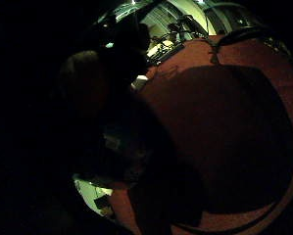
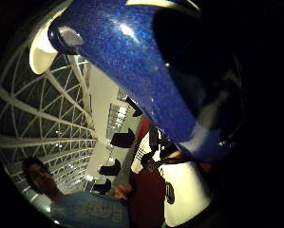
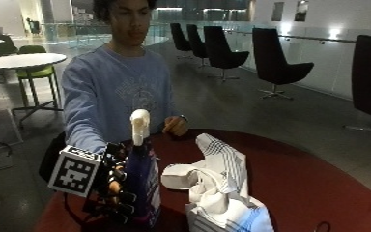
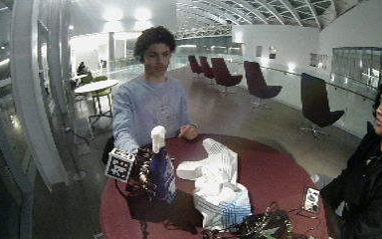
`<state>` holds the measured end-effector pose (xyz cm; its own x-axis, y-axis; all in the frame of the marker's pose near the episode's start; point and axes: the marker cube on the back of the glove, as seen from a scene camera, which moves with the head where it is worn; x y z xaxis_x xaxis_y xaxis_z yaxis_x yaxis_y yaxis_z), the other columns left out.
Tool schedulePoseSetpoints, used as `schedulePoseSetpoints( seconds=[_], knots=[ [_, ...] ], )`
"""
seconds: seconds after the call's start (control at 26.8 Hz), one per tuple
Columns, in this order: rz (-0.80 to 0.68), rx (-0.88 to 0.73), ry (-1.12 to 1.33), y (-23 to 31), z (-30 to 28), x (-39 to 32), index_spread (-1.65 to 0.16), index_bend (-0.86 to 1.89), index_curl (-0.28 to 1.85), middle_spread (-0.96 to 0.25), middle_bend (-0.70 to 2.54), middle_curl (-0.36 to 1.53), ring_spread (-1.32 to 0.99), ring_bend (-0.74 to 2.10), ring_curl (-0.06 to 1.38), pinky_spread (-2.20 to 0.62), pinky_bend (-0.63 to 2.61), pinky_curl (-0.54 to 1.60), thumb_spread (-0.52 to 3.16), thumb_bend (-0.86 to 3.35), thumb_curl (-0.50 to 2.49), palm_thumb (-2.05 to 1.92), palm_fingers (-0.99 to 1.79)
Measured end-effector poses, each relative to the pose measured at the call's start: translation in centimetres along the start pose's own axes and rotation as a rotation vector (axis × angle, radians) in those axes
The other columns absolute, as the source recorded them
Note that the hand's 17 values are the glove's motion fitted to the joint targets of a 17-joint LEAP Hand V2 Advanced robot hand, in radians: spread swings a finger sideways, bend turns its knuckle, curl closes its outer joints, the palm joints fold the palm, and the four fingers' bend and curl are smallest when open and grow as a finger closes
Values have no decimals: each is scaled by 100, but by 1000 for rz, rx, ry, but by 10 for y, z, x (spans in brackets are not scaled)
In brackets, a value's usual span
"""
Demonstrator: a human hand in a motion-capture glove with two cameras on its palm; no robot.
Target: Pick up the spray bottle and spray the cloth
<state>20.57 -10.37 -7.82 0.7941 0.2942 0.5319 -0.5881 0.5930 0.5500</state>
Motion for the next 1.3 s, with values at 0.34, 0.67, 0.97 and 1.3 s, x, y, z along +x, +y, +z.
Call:
schedulePoseSetpoints(
  seconds=[0.34, 0.67, 0.97, 1.3],
  knots=[
    [-22, -168, -212, 3, -9, -12, -38, 0, 6, -3, 38, 40, 6, 67, 40, 29, 57, 38, 93, 0, 41, 75, 46],
    [-62, -545, -343, 25, -3, -47, -39, 1, 3, -6, 43, 42, 5, 75, 42, 28, 62, 39, 92, -3, 45, 74, 50],
    [82, -774, -430, 42, 4, -70, -40, 2, 2, -5, 45, 43, 4, 77, 42, 27, 64, 39, 94, -3, 46, 70, 52],
    [267, -858, -326, 41, 5, -85, -39, 3, 1, -3, 45, 43, 6, 78, 41, 27, 67, 39, 95, -3, 47, 70, 52]
  ],
)
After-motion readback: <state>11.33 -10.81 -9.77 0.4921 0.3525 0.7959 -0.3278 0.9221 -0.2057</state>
